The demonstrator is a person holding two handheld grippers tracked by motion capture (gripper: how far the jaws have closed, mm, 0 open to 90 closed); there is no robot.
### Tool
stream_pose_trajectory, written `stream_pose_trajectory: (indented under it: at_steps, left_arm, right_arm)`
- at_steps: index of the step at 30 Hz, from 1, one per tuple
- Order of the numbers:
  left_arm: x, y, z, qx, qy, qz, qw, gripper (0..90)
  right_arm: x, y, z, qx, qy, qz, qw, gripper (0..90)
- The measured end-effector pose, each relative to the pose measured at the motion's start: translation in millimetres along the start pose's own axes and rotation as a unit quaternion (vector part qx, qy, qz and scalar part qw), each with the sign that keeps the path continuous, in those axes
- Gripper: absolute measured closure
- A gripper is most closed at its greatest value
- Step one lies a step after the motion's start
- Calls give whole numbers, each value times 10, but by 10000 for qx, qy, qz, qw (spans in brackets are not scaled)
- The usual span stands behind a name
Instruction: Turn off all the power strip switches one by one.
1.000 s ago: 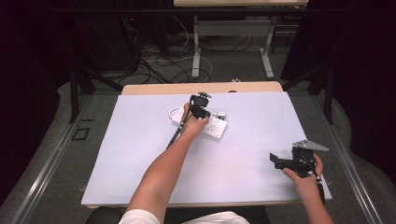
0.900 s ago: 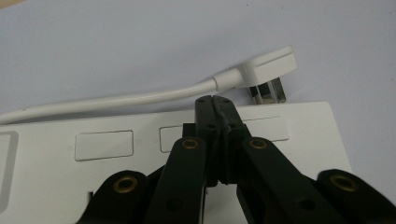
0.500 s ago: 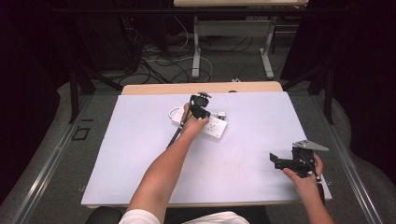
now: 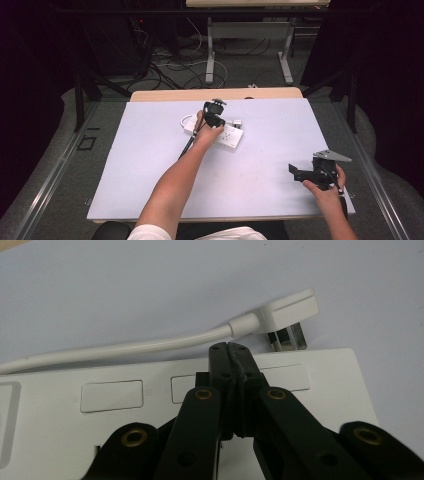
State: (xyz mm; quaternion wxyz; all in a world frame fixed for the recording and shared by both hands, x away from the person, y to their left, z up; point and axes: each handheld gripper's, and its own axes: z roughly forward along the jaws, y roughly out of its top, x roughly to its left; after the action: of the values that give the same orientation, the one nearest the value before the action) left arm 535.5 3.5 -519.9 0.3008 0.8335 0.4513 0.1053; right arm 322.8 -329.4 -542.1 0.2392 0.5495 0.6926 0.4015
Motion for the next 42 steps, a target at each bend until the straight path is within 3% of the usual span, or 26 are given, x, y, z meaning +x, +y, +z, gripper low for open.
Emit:
stream_pose_trajectory:
  at_steps: [10, 19, 20, 24, 26, 33, 34, 36, 42]
  left_arm:
    - [-19, -8, 24, 24, 44, 28, 10000, 900]
    - [-22, -11, 24, 22, 28, -75, 10000, 900]
    - [-7, -8, 21, 32, 36, 30, 10000, 900]
    - [-25, -9, 30, -11, 36, -91, 10000, 900]
    - [-9, 0, 27, 14, 61, 26, 10000, 900]
    - [-18, 2, 21, 52, 69, 5, 10000, 900]
    - [-37, -2, 24, 0, 75, -98, 9999, 900]
    - [-24, 4, 7, 20, 56, 37, 10000, 900]
    - [-74, 11, -19, -37, -33, 50, 10000, 900]
  right_arm:
    - [2, 2, -3, 1, -7, 23, 10000, 0]
    - [-6, 3, -7, -16, -9, -13, 10000, 0]
    - [-6, 3, -7, -16, -8, -13, 10000, 0]
    - [-6, 3, -6, -17, -9, -11, 10000, 0]
    - [-5, 2, -4, -28, -50, -2, 10000, 0]
    - [-6, 2, -6, -24, -26, 12, 10000, 0]
    - [-7, 2, -7, -20, -19, 1, 10000, 0]
    - [-7, 2, -7, -23, -17, 3, 10000, 0]
    - [3, 9, -10, -32, -16, 11, 10000, 0]
